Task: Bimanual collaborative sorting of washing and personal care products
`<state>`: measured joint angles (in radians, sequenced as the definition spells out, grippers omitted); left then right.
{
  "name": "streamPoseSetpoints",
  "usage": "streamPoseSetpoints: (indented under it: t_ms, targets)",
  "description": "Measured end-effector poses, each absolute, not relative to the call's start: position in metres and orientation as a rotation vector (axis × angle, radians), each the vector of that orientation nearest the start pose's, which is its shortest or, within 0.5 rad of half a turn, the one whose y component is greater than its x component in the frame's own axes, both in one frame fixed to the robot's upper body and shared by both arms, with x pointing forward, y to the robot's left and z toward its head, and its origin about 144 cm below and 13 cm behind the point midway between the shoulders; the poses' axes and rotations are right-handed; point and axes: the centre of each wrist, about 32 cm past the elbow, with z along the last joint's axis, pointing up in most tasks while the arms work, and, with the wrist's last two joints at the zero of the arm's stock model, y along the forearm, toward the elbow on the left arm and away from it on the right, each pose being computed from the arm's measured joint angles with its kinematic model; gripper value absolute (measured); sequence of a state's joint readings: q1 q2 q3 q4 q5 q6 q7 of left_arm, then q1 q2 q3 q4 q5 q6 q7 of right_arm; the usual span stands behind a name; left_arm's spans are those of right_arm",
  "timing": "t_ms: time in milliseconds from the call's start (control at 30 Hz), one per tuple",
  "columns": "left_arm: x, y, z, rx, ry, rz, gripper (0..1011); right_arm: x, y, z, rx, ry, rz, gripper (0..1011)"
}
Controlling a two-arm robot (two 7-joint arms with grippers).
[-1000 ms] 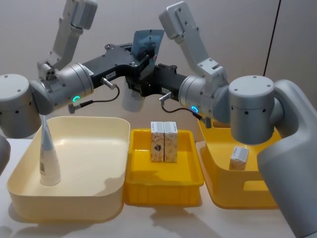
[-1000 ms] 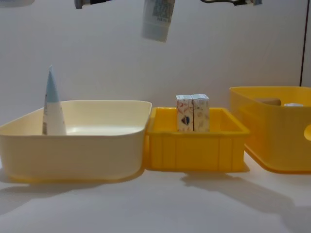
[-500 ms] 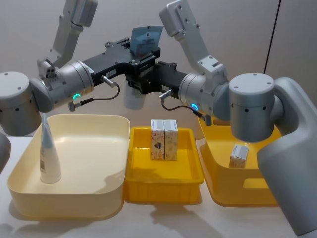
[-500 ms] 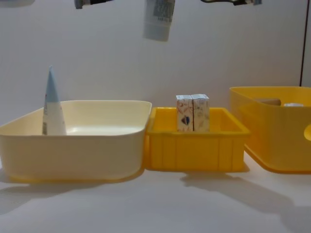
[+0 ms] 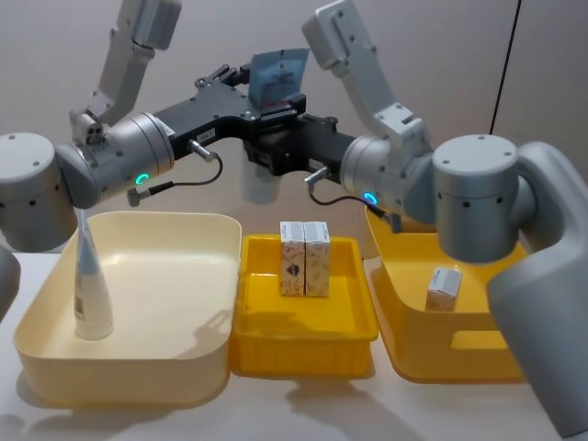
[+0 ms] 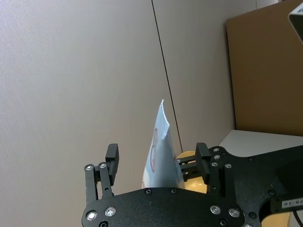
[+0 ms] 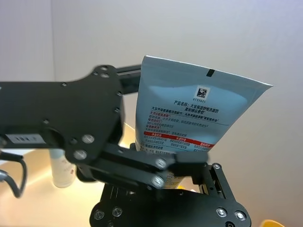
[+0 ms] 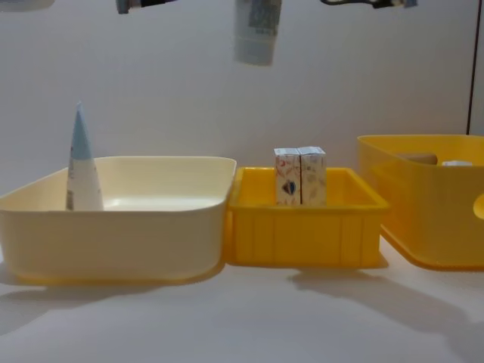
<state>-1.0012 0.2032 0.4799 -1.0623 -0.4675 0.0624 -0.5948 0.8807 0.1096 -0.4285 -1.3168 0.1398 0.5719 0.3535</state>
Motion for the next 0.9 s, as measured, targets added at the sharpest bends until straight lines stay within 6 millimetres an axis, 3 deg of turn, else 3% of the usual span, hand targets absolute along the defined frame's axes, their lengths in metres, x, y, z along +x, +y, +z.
streamPoseSetpoints:
  t_ms: [900]
  targets:
    - [0.663,0.191,1.399,-0.121,-0.288,0.665,1002,0.619,-0.215,1.429,-0.37,-0.202,-1.254,599]
